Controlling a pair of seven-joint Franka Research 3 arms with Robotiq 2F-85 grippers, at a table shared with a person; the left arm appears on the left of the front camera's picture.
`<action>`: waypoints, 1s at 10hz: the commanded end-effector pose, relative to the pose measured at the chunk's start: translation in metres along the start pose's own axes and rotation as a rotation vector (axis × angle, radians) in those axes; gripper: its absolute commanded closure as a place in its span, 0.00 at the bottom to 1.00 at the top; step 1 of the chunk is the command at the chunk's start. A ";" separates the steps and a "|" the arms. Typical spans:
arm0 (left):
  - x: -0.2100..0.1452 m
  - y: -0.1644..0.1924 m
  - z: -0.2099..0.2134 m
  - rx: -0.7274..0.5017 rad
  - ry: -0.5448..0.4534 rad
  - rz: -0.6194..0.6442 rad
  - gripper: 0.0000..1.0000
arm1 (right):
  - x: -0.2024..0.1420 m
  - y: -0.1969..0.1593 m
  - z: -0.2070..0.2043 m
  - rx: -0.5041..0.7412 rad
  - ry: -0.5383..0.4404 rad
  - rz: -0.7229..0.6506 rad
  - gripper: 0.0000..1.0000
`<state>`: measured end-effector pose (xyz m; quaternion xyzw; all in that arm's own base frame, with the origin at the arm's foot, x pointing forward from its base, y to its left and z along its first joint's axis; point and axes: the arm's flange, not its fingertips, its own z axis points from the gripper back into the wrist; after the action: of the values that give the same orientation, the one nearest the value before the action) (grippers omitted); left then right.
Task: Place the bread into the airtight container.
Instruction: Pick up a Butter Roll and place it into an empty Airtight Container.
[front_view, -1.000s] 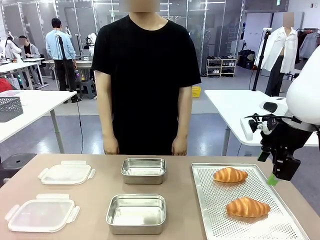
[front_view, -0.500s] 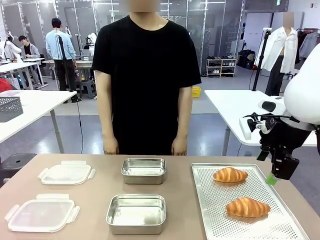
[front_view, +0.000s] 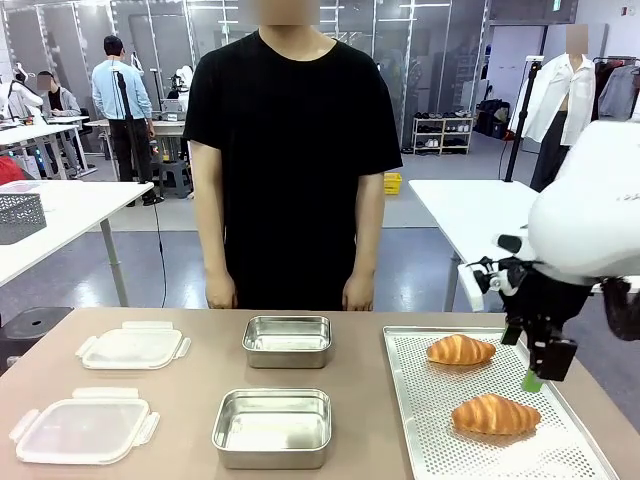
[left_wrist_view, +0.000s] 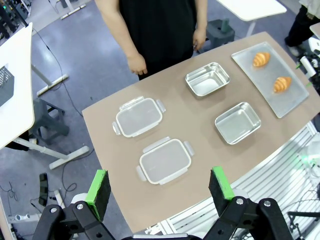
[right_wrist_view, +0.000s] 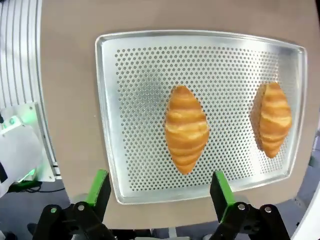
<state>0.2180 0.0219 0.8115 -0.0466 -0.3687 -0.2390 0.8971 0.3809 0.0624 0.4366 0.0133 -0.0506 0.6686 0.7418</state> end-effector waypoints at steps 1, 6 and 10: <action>0.001 -0.001 0.000 0.002 0.000 -0.002 0.00 | -0.002 -0.016 -0.025 -0.017 0.009 0.027 0.00; 0.001 -0.001 0.000 0.002 0.000 -0.002 0.00 | -0.011 -0.035 -0.076 0.000 0.043 -0.015 0.00; 0.001 -0.001 0.000 0.002 0.000 -0.002 0.00 | -0.015 -0.051 -0.107 0.045 0.034 -0.044 0.00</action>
<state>0.2180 0.0219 0.8115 -0.0466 -0.3687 -0.2390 0.8971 0.4265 0.0529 0.3338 0.0180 -0.0150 0.6466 0.7625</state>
